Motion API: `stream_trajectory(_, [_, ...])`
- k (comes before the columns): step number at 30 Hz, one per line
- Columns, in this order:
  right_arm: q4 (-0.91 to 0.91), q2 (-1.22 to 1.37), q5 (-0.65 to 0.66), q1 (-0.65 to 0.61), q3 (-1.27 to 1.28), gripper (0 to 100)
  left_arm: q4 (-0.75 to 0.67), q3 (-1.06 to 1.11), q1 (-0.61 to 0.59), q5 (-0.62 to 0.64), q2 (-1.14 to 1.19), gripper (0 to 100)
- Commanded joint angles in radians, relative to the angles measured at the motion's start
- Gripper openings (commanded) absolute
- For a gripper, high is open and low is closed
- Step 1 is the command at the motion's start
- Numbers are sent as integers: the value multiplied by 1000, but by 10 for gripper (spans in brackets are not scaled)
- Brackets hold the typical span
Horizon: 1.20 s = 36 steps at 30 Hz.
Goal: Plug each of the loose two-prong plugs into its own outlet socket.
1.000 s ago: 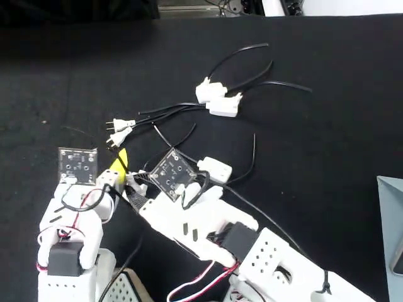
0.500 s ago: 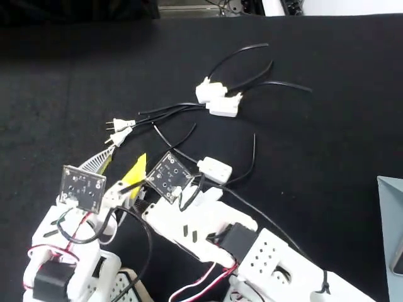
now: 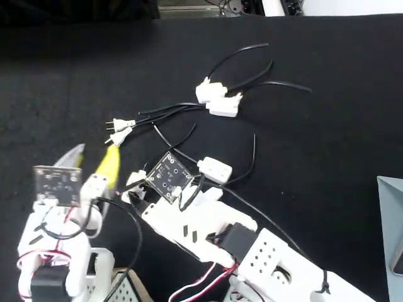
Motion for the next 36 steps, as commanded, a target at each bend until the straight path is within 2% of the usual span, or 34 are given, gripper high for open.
stream_trajectory(1, [-3, 12, 49, -9, -15, 13, 32, 5, -278, -2, -2, 210])
stream_trajectory(5, [-49, 114, 100, -12, -54, 13, 43, 102, -456, 84, -2, 210])
stream_trajectory(10, [-106, 354, 144, -12, -156, 12, -11, 200, -552, 193, -2, 209])
stream_trajectory(17, [-219, 552, 187, -12, -231, 12, -58, 297, -565, 216, -2, 209])
stream_trajectory(26, [-272, 704, 219, -8, -248, 12, -57, 302, -565, 216, -2, 209])
stream_trajectory(36, [-278, 737, 235, 14, -249, 11, -52, 303, -565, 216, -2, 209])
